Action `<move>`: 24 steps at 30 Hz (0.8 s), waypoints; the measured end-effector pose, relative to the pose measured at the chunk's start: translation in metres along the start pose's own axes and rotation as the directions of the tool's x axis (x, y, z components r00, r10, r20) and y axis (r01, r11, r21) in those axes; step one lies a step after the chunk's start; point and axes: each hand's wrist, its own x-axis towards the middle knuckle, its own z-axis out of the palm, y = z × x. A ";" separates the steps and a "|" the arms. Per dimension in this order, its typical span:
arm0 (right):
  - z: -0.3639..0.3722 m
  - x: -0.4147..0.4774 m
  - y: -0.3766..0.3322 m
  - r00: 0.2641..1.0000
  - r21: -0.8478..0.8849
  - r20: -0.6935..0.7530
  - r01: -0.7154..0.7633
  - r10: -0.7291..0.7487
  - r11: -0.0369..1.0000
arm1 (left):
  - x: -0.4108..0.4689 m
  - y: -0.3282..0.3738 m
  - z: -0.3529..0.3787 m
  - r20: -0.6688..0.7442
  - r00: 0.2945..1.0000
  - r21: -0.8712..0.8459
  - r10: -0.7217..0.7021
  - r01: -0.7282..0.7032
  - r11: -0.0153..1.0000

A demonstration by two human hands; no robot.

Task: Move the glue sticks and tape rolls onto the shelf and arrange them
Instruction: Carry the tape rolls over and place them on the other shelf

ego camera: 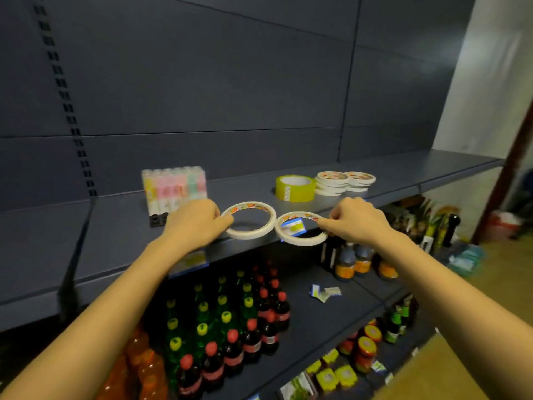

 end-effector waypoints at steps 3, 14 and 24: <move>-0.009 0.007 0.041 0.998 -0.010 0.007 -0.069 0.069 0.998 | 0.027 0.038 0.014 -0.012 0.998 -0.001 0.059 -0.059 0.998; -0.022 0.086 0.173 0.987 -0.027 -0.021 -0.158 0.157 0.987 | 0.152 0.138 0.074 -0.002 0.996 0.052 0.086 -0.085 0.995; -0.022 0.162 0.253 0.982 0.020 -0.035 -0.184 0.184 0.983 | 0.237 0.193 0.113 0.011 1.000 0.101 -0.011 0.010 0.995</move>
